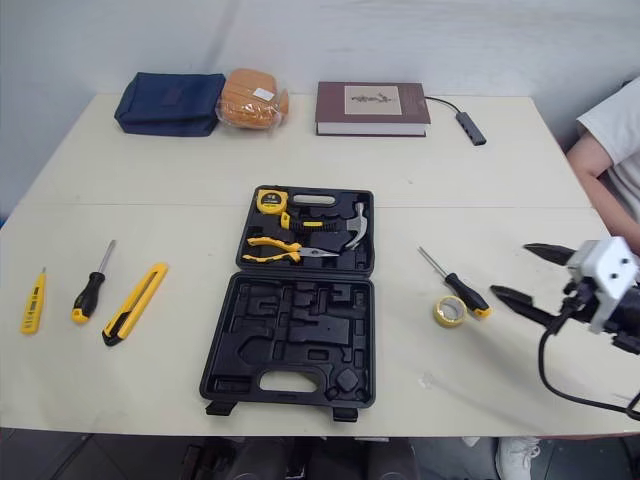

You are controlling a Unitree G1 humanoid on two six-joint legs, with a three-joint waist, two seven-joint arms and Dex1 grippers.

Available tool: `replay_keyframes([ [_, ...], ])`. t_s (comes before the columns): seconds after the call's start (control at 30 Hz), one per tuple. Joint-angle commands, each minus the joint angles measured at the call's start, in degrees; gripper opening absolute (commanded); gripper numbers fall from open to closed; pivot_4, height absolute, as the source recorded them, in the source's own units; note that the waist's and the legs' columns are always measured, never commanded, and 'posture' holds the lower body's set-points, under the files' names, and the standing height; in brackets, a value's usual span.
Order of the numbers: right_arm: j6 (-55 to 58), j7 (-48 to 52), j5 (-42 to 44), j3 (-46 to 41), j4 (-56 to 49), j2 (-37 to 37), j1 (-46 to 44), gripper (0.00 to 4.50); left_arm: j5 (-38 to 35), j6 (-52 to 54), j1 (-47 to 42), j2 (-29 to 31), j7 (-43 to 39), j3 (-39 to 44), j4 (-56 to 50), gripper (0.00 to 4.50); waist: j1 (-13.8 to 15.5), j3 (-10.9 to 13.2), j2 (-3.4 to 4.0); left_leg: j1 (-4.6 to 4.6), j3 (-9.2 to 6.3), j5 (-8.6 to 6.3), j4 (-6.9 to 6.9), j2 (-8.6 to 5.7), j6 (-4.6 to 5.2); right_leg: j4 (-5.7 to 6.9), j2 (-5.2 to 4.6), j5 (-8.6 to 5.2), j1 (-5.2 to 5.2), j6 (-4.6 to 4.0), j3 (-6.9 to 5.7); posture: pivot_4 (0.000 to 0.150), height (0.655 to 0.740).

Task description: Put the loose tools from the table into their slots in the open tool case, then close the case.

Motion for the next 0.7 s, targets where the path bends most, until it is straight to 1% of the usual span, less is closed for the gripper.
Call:
replay_keyframes([
  [0.03,-7.32,-1.63,-1.79,-5.36,6.00,-2.22,0.03,4.49,1.31,-6.28,2.28,3.27,2.30,4.74,10.80,4.44,-0.08,0.00,0.00,0.00,0.00,-0.04,-0.05,0.01,-0.06,-0.01,0.01,0.00,-0.02,0.00,0.12,0.150,0.7400],
  [0.07,-10.02,-1.19,-2.91,-6.33,9.62,-3.01,1.44,4.49,1.87,-8.33,3.23,4.63,3.44,5.59,14.46,4.44,-0.13,0.00,0.00,0.00,0.00,-0.12,-0.13,0.01,-0.21,0.00,0.01,0.00,-0.04,-0.01,0.15,0.150,0.7400],
  [0.13,-14.68,-1.57,-4.37,-8.13,16.10,-4.08,3.18,4.49,1.95,-10.65,3.64,6.90,5.48,6.49,20.19,4.44,-0.06,-0.02,-0.07,-0.03,0.02,-0.10,-0.19,0.03,-0.16,0.01,0.04,0.00,-0.06,-0.01,0.13,0.150,0.7400],
  [0.23,-22.18,-4.87,-6.25,-10.25,28.14,-6.54,3.25,4.49,3.88,-10.96,4.71,10.10,8.67,3.42,28.07,4.44,-0.17,-0.03,-0.10,-0.05,0.04,-0.12,-0.21,0.04,-0.01,-0.11,0.03,0.00,-0.04,-0.01,0.07,0.150,0.7400],
  [0.3,-25.47,-6.73,-6.83,-11.01,36.43,-8.41,3.25,4.49,6.24,-12.50,6.01,11.29,11.98,0.85,32.03,4.44,-0.41,-0.03,-0.08,0.01,0.19,-0.26,-0.20,0.04,-0.10,-0.09,-0.02,0.00,-0.04,0.00,0.09,0.150,0.7400],
  [0.37,-28.87,-7.61,-8.00,-10.67,42.55,-9.90,4.72,4.49,7.06,-14.10,6.60,11.83,15.70,-0.05,35.17,4.44,-0.55,-0.02,-0.06,0.10,0.34,-0.37,-0.19,0.04,-0.19,-0.12,-0.06,0.01,-0.08,0.00,0.18,0.150,0.7400],
  [0.47,-31.28,-6.57,-6.77,-10.27,46.45,-10.68,4.30,4.49,6.71,-15.16,6.96,12.00,16.92,-0.82,36.99,4.44,-1.41,-0.03,-0.08,0.18,0.39,-0.45,-0.22,0.21,-0.32,-0.11,0.03,-0.02,-0.08,-0.06,0.33,0.150,0.7400],
  [0.6,-28.86,-3.60,-3.26,-9.14,44.15,-8.89,2.50,4.49,5.62,-16.05,7.23,11.46,15.30,-1.97,37.12,4.44,-1.92,-0.04,-0.07,0.24,0.46,-0.47,-0.19,0.27,-0.36,0.00,0.05,-0.03,-0.07,-0.08,0.37,0.150,0.7400],
  [0.7,-28.95,-2.97,-2.49,-7.62,42.57,-7.07,0.94,4.49,4.92,-16.45,6.97,10.54,13.37,-2.84,36.20,4.44,-2.17,-0.05,-0.09,0.48,0.65,-0.56,-0.24,0.36,-0.41,0.02,0.08,-0.03,-0.01,-0.09,0.44,0.150,0.7400],
])
